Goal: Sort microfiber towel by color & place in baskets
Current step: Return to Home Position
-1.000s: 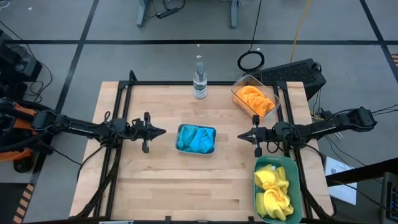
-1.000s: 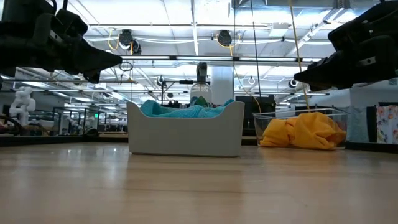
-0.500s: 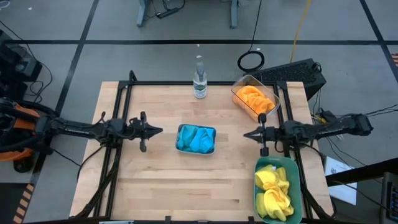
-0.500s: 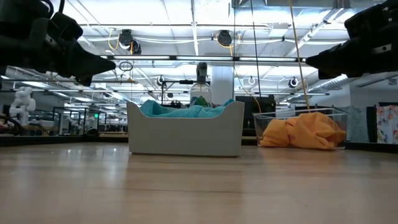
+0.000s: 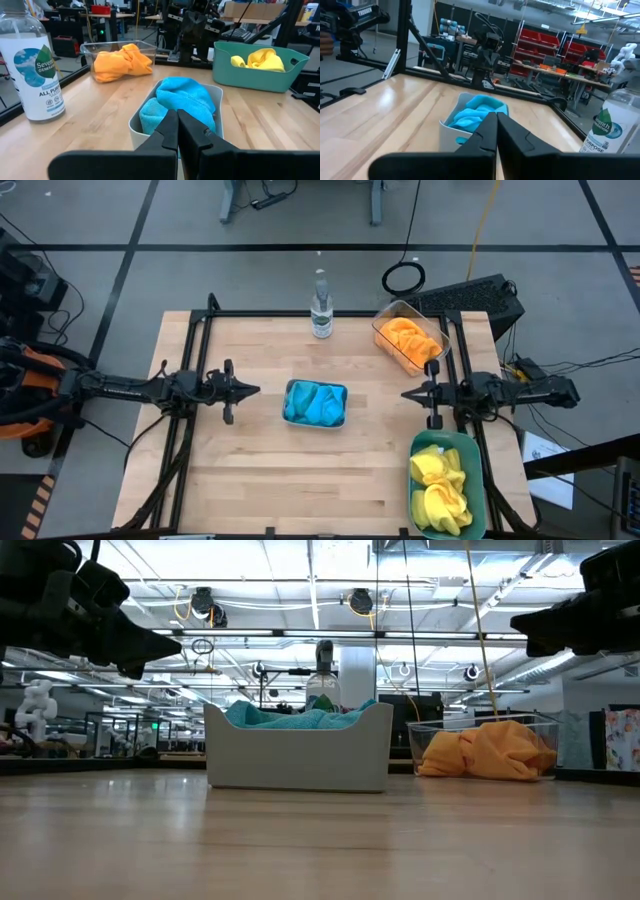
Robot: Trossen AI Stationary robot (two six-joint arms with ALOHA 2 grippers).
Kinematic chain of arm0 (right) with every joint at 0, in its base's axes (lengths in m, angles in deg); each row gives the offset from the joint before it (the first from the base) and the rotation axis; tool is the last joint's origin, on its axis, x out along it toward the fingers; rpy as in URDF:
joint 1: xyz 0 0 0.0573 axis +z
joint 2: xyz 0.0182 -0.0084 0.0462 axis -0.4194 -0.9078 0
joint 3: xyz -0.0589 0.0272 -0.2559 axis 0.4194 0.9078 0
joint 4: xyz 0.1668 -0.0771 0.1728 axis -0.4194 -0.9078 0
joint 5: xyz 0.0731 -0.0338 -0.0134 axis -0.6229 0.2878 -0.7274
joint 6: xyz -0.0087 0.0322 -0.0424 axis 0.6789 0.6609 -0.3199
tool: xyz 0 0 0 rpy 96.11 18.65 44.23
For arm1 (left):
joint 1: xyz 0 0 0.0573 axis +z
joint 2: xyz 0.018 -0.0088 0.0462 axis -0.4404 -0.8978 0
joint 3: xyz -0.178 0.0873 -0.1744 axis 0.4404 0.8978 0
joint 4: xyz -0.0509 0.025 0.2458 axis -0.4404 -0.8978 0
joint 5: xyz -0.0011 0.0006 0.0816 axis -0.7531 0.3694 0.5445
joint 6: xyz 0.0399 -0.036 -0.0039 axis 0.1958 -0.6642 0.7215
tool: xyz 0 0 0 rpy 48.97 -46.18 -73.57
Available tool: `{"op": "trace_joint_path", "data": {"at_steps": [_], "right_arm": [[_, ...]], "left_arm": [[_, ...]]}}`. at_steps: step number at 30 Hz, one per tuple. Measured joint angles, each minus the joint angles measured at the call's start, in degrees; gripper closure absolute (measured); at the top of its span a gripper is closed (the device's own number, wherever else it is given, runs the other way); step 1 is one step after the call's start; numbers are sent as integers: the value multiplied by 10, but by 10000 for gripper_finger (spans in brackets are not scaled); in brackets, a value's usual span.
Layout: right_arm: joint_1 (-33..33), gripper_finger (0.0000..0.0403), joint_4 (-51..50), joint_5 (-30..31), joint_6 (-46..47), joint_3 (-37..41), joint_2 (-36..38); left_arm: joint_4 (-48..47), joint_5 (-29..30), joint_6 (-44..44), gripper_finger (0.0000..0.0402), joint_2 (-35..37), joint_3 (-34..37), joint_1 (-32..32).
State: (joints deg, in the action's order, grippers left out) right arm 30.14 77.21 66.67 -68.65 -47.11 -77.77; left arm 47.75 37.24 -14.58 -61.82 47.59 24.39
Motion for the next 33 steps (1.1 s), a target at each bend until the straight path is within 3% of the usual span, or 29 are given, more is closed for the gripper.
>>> {"op": "trace_joint_path", "data": {"at_steps": [18, 25, 33], "right_arm": [[0, 403, -29, -16, 9, 0, 18], [0, 403, -29, -16, 13, 0, 18], [0, 403, -29, -15, 12, 0, 18]], "left_arm": [[-48, -1, 28, 400, 19, 1, 0], [-55, -34, 30, 400, 67, 1, 0], [-100, -29, 41, 400, 126, 1, 0]]}}
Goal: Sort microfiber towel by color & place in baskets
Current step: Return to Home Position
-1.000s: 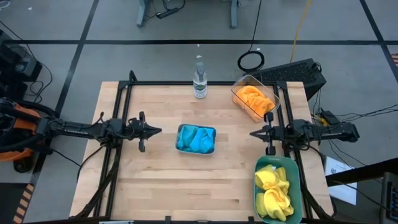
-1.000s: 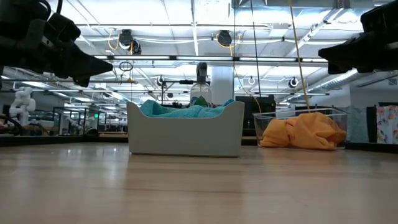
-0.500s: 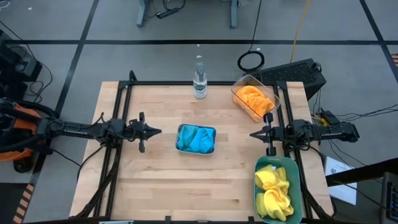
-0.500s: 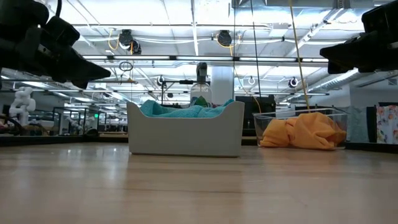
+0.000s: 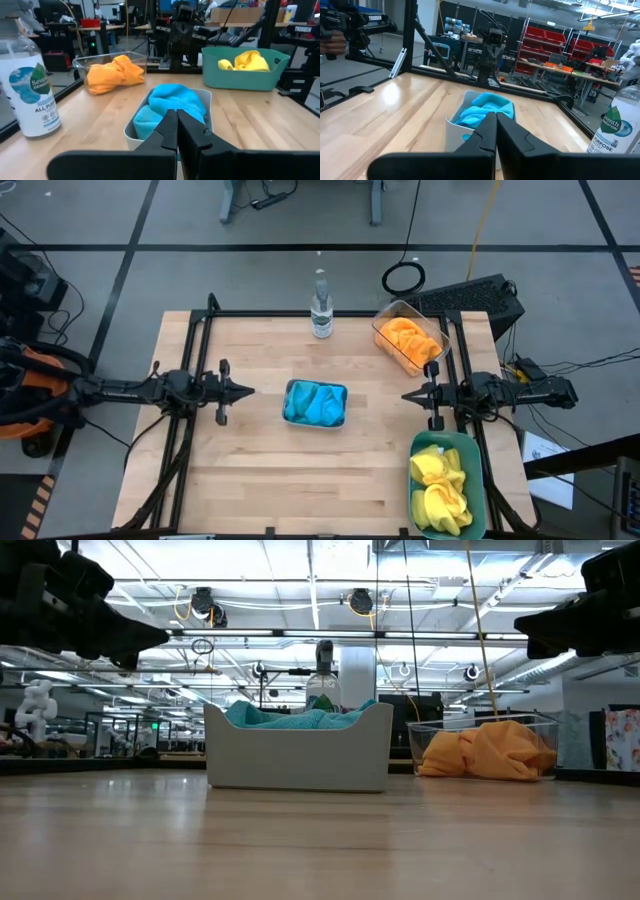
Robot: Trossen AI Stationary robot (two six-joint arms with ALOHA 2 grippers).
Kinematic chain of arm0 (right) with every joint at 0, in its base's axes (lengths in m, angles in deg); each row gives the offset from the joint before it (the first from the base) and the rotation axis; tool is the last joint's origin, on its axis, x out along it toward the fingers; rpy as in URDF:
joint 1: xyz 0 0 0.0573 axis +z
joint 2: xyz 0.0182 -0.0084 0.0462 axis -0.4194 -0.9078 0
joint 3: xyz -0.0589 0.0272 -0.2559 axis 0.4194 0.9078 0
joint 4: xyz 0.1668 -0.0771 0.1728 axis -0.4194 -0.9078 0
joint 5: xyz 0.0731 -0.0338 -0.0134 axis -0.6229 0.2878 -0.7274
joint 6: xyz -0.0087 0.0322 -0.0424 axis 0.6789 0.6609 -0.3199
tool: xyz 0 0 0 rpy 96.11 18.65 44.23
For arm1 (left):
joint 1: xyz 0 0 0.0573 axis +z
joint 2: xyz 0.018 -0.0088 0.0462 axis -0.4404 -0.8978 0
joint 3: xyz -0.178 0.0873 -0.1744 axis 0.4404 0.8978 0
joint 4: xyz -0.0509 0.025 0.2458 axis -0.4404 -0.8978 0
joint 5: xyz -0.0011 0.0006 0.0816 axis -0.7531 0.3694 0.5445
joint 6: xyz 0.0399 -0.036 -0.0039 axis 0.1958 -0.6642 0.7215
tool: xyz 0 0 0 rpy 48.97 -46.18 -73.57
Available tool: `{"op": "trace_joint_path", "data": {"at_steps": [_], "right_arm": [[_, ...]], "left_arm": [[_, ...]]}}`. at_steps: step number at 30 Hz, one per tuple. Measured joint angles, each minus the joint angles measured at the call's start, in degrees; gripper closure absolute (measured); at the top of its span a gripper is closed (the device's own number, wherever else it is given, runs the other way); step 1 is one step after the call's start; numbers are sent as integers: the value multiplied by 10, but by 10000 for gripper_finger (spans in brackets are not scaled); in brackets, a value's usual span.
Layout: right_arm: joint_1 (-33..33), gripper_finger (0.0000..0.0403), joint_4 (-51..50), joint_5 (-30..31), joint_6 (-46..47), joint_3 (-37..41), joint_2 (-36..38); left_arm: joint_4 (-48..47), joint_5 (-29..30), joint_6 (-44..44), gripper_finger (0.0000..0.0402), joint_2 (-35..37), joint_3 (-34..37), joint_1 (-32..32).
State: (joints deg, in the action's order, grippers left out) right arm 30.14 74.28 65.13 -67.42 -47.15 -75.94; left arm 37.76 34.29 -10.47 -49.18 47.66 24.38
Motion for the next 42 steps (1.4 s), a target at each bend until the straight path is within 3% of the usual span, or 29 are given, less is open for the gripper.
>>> {"op": "trace_joint_path", "data": {"at_steps": [8, 18, 42], "right_arm": [[0, 403, 0, 0, 0, 0, 0], [0, 403, 0, 0, 0, 0, 0], [0, 403, 0, 0, 0, 0, 0]], "left_arm": [[-31, 40, -15, 400, 43, 0, 0], [-35, 38, -12, 400, 78, 0, 0], [-35, 40, -14, 400, 78, 0, 6]]}}
